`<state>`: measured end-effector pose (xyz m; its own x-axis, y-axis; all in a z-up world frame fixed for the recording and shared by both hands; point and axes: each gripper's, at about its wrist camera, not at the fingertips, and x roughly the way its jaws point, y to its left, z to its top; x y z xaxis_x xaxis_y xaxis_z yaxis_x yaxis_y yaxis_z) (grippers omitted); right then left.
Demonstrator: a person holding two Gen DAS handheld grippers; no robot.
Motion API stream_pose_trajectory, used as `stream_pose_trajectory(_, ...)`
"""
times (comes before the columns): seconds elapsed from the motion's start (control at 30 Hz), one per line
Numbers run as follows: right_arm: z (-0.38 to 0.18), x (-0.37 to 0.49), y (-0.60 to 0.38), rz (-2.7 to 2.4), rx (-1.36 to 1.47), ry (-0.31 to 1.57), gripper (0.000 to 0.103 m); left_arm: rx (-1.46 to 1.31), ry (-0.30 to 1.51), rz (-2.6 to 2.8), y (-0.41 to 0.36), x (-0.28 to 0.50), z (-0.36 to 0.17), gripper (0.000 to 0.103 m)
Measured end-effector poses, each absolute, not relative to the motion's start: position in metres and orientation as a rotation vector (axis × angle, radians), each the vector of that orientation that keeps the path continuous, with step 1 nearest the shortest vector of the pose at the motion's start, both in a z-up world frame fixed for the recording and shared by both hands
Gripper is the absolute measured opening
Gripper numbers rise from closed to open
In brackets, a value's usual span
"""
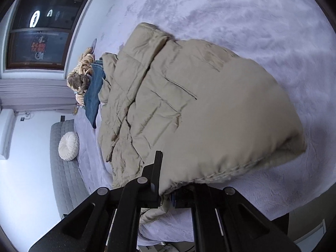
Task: Fold large clothes
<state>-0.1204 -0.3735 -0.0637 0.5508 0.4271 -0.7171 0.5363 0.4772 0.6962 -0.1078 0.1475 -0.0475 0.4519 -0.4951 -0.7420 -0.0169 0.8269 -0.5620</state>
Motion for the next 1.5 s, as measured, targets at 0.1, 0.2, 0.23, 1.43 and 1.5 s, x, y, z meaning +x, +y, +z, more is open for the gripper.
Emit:
stream_pose_trajectory(0.1,-0.05,-0.096,-0.377,-0.052,1.093,1.027,0.007,-0.521,1.033,-0.305,0.145,-0.089,-0.032,0.013)
stream_pose_trajectory(0.2,-0.035,-0.066,-0.38,-0.019,1.044,1.017,0.007,-0.505,0.998,-0.289,0.143,-0.065,-0.018,0.013)
stream_pose_trajectory(0.23,-0.03,-0.055,-0.38,-0.008,1.027,1.016,0.007,-0.497,0.986,-0.284,0.14,-0.056,-0.014,0.013)
stream_pose_trajectory(1.43,-0.113,0.275,-0.407,0.061,0.755,1.157,0.011,-0.3,1.098,0.013,0.084,0.244,-0.141,0.013)
stream_pose_trajectory(1.5,-0.106,0.271,-0.407,0.074,0.738,1.151,0.016,-0.276,1.089,-0.002,0.084,0.238,-0.132,0.014)
